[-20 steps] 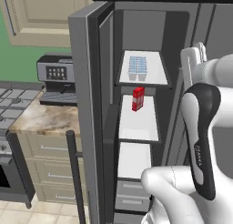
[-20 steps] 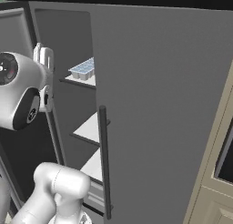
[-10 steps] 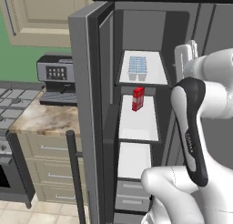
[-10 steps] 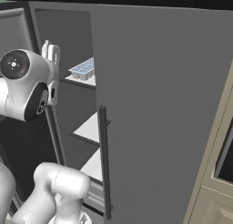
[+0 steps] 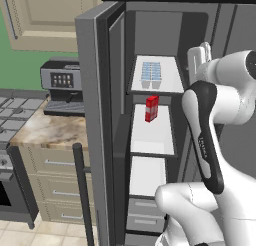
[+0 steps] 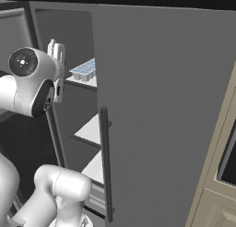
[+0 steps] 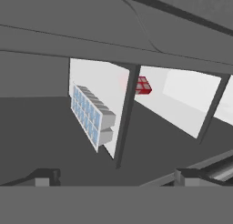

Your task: Open the freezer door, pick up the ice cube tray from the freezer, and place it on the dining counter.

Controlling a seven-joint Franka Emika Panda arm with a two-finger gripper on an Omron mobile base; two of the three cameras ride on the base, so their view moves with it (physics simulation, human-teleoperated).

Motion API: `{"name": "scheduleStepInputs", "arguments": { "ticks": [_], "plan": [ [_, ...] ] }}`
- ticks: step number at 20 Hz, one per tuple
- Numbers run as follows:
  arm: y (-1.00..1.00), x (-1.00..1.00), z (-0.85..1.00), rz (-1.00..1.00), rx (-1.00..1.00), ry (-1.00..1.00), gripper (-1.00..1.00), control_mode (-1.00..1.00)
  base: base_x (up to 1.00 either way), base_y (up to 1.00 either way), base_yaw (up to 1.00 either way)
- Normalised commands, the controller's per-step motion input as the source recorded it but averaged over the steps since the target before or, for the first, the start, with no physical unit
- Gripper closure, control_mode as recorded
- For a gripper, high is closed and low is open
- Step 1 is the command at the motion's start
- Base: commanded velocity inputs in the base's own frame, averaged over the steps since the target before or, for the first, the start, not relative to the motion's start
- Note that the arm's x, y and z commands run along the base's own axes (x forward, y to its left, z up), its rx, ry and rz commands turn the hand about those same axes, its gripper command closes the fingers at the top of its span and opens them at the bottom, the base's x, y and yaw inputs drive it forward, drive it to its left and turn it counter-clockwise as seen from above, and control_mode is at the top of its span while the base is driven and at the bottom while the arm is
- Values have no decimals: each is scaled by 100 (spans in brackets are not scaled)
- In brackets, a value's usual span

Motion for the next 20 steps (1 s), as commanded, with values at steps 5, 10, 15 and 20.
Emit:
{"name": "scheduleStepInputs", "arguments": {
  "ticks": [5, 10, 15, 20],
  "plan": [
    [0, 33, -6, 0, 0, -1, -100, -100, 0, 0, 0],
    [0, 39, -4, 0, 0, 0, -100, -100, 0, 0, 0],
    [0, 36, -8, 0, 0, 0, -100, -100, 0, 0, 0],
    [1, 37, -10, 0, 0, 0, -100, -100, 0, 0, 0]
  ]
}}
